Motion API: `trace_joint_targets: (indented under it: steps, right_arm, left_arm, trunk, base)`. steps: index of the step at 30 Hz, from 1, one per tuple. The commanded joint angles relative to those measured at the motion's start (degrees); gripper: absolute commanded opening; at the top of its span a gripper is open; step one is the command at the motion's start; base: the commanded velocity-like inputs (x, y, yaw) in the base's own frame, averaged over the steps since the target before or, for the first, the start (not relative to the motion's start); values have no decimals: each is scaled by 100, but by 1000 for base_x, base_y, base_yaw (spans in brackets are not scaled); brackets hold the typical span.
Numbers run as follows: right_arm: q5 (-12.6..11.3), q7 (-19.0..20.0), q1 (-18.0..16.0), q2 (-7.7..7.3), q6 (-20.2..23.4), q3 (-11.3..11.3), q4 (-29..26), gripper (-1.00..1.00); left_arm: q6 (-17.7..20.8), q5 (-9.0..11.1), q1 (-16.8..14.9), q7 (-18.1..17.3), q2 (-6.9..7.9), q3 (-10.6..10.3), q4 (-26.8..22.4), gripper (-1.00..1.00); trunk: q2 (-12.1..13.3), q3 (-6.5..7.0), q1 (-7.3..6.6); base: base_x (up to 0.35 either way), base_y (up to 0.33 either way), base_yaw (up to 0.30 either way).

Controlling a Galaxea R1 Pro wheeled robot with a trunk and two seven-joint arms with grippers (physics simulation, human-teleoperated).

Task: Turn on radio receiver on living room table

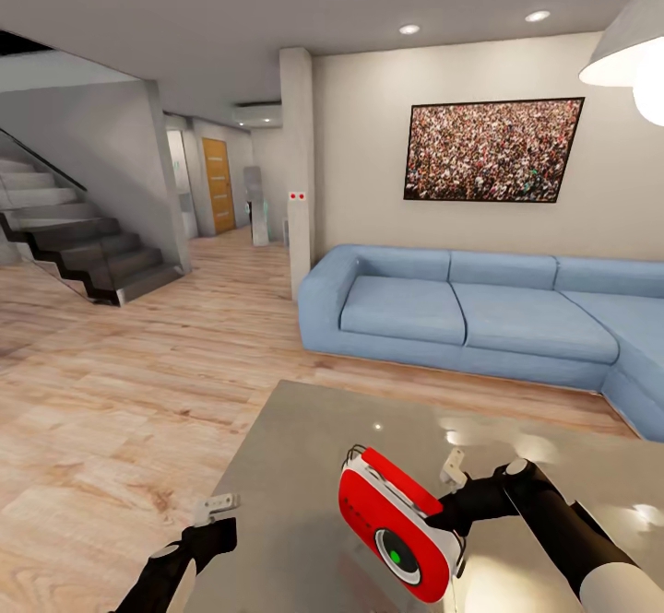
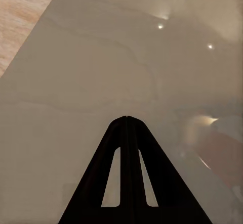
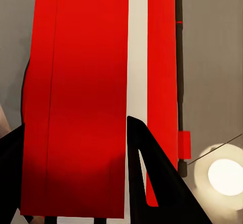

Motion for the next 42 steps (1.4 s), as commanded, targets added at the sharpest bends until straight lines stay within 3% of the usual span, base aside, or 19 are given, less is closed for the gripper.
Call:
trace_joint_targets:
  steps: [1, 13, 24, 30, 42]
  right_arm:
    - [-21, -1, 0, 0, 2, -2, -3, -100]
    - [-21, -1, 0, 7, 2, -2, -3, -100]
    - [-21, -9, -2, 18, 2, -2, 0, -100]
    - [-20, -10, -2, 33, 2, -2, 4, -100]
    - [-20, -10, 0, 43, 2, -2, 15, -100]
  left_arm:
    - [0, 0, 0, 2, 0, 0, 0, -100]
    - [0, 0, 0, 6, -1, -1, 0, -100]
    - [0, 1, 0, -1, 1, -1, 0, -100]
    - [0, 4, 0, 5, 9, 7, 0, -100]
    - [0, 6, 0, -3, 9, 6, 0, -100]
  trunk:
    - [0, 0, 0]
    - [-441, -197, 241]
    - [-441, -197, 241]
    - [-682, -305, 373]
    - [-682, -305, 373]
  base:
    - [0, 0, 0]
    - [0, 0, 0]
    - [0, 0, 0]
    - [0, 0, 0]
    - [0, 0, 0]
